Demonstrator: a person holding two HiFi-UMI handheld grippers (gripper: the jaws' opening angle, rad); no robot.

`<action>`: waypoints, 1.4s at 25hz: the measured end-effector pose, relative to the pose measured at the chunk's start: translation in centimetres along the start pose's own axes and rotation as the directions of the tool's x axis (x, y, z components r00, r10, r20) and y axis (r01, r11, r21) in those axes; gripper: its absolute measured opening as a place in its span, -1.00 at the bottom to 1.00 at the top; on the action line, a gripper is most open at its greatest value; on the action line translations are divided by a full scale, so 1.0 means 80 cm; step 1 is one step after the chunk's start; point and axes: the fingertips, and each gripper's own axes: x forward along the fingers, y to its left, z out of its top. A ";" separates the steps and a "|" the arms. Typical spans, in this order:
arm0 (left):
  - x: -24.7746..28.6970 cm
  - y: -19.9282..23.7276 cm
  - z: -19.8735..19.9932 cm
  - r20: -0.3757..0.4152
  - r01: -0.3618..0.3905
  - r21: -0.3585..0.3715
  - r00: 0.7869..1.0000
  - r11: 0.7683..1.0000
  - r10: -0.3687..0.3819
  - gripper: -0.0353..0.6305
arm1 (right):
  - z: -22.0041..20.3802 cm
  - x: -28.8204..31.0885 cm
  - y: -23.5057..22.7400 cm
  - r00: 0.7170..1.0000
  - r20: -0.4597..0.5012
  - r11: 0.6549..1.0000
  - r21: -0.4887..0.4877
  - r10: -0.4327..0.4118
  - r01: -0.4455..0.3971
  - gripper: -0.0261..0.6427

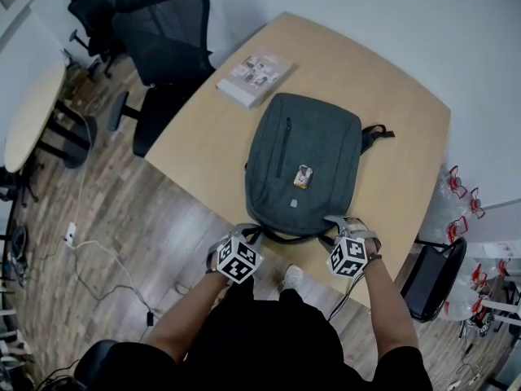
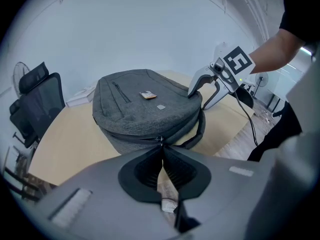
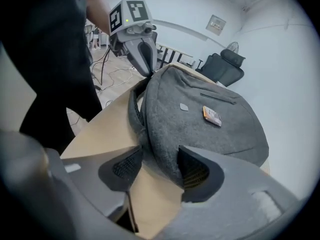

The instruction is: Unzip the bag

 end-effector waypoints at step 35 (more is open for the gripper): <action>0.006 -0.003 0.011 -0.082 0.032 -0.040 0.996 0.999 -0.035 -0.81 | 0.062 -0.001 0.029 0.977 -0.035 0.664 0.729 -0.211 0.170 -0.30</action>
